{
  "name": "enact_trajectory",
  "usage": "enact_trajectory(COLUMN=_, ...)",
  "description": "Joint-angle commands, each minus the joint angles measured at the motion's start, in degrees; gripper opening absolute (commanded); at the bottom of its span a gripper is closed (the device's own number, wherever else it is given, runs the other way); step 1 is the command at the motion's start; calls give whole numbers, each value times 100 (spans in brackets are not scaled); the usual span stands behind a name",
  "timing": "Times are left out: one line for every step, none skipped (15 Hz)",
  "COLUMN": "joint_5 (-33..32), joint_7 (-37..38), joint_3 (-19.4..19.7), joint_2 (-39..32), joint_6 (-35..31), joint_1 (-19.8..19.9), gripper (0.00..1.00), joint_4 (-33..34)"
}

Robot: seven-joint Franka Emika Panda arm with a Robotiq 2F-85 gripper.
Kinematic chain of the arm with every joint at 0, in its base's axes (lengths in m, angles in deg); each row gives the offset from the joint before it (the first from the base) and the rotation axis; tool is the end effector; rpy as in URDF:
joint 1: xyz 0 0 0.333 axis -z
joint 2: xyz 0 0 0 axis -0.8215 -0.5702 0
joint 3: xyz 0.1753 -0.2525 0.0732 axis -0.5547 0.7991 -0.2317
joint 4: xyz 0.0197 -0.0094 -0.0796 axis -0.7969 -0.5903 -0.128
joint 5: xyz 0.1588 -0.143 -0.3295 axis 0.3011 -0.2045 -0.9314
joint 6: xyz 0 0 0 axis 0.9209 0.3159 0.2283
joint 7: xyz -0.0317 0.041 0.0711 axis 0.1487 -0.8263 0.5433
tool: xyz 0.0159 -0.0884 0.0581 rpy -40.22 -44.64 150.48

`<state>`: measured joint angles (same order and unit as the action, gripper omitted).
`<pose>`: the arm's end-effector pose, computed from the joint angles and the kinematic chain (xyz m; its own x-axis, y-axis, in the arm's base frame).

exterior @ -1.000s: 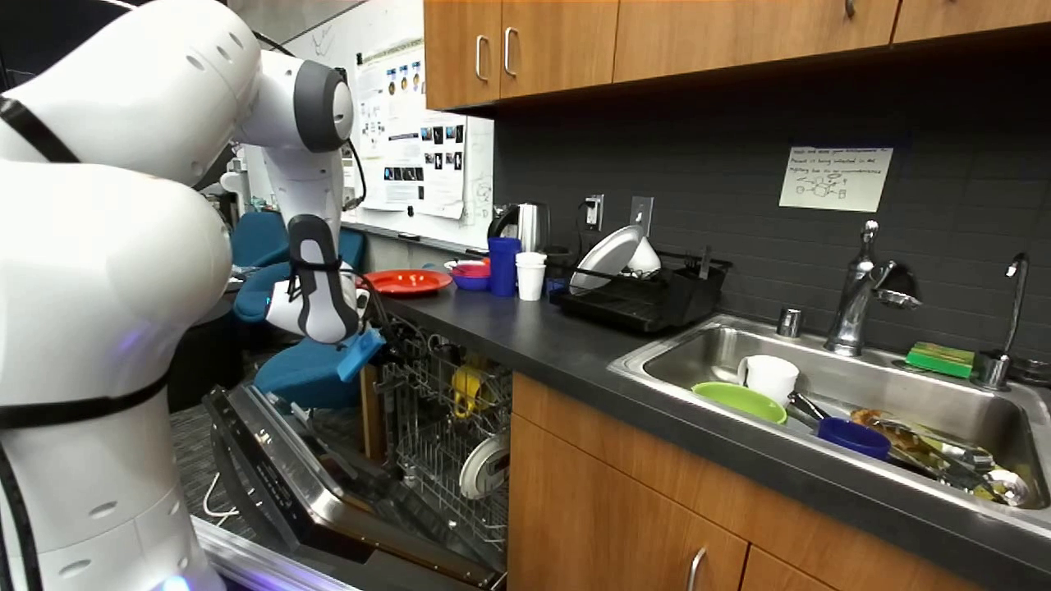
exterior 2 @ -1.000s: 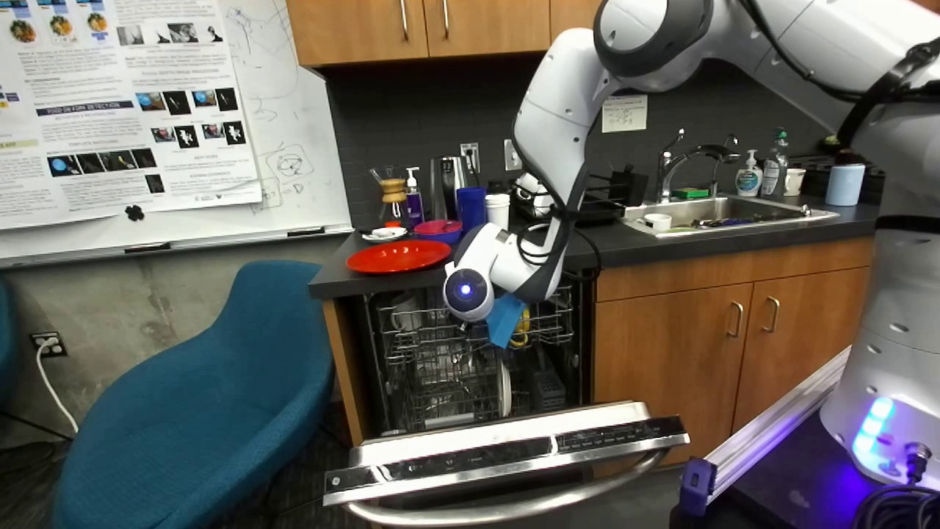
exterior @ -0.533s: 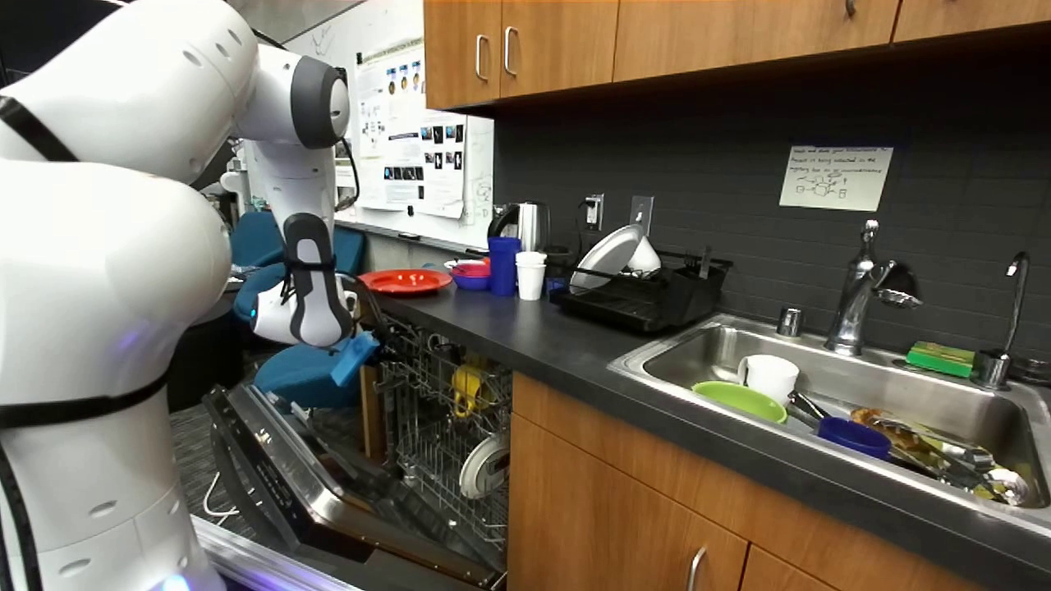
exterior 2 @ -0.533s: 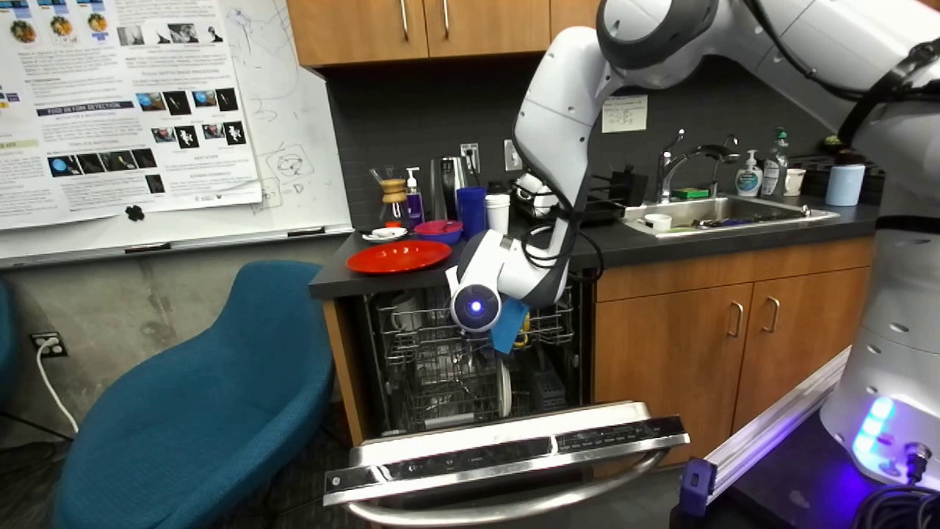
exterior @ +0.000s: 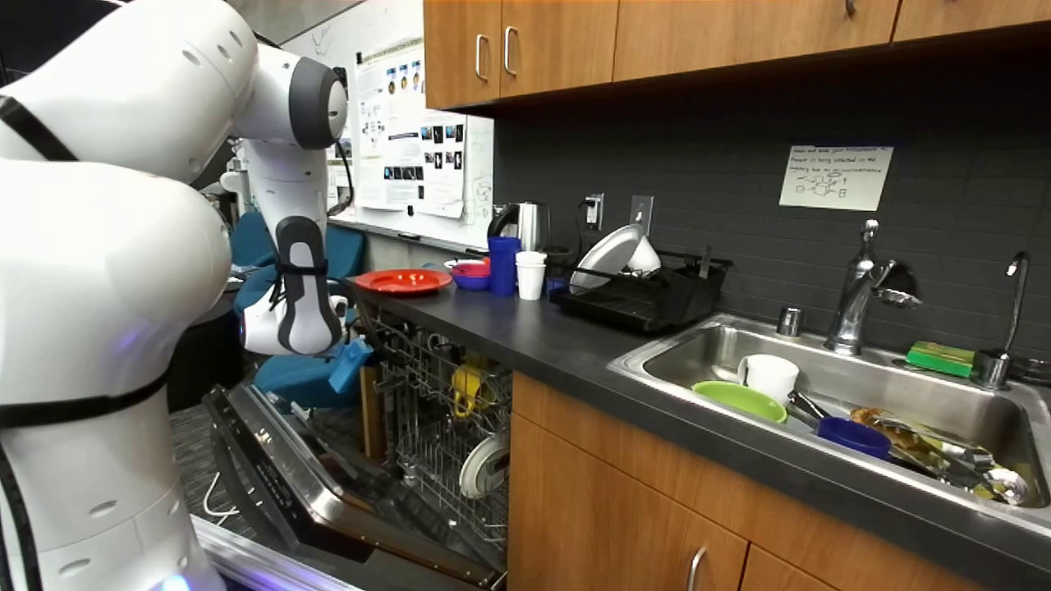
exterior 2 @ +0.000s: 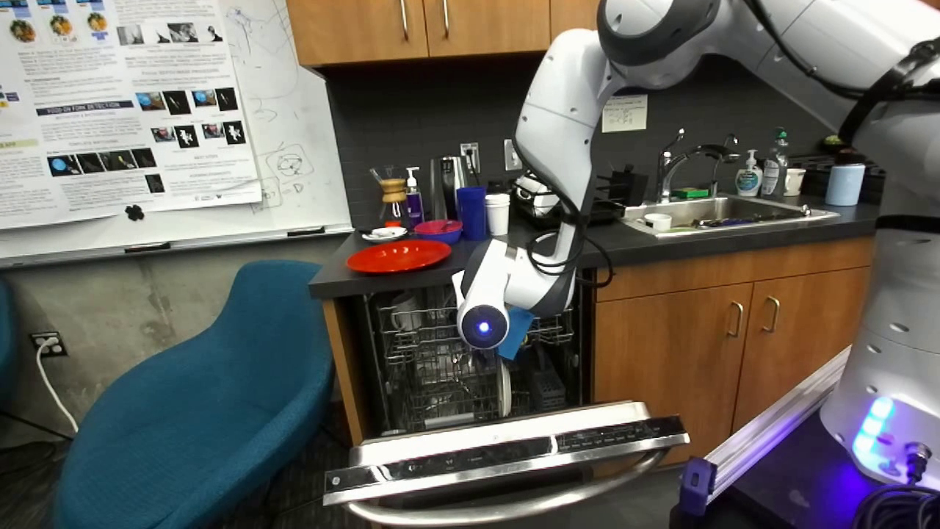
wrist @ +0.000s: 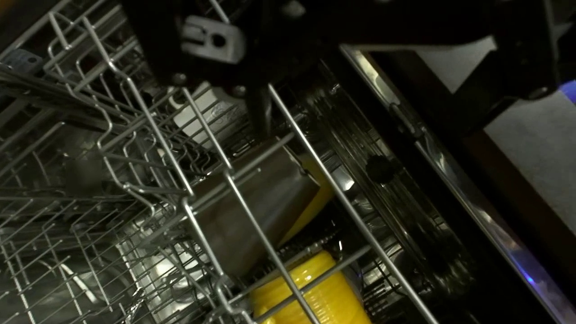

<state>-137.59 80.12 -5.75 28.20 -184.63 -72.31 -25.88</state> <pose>0.5383 0.2497 0.0594 0.5344 0.6588 0.5295 -0.0399 -0.6061 0.7944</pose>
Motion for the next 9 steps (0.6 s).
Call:
enact_trajectory(joint_5=-317, joint_7=178, joint_3=-56, joint_2=153, joint_6=402, joint_1=-36, gripper=100, joint_4=-338)
enact_trajectory(joint_5=-392, joint_7=163, joint_3=-71, joint_2=137, joint_6=488, joint_1=-52, gripper=100, joint_4=-379)
enact_trajectory(joint_5=-488, joint_7=138, joint_3=-82, joint_2=111, joint_6=580, joint_1=-84, gripper=100, joint_4=-422)
enact_trajectory(joint_5=-581, joint_7=118, joint_3=-93, joint_2=80, joint_6=668, joint_1=-106, gripper=100, joint_4=-459)
enact_trajectory(joint_5=-651, joint_7=97, joint_3=-116, joint_2=55, joint_6=724, joint_1=-108, gripper=100, joint_4=-503)
enact_trajectory(joint_5=-716, joint_7=78, joint_3=-131, joint_2=21, joint_6=793, joint_1=-124, gripper=100, joint_4=-539)
enact_trajectory(joint_5=-766, joint_7=66, joint_3=-142, joint_2=-28, joint_6=863, joint_1=-135, gripper=100, joint_4=-570)
enact_trajectory(joint_5=-809, joint_7=58, joint_3=-149, joint_2=-73, joint_6=928, joint_1=-142, gripper=100, joint_4=-594)
enact_trajectory(joint_5=-862, joint_7=40, joint_3=-147, joint_2=-126, joint_6=1028, joint_1=-166, gripper=100, joint_4=-595)
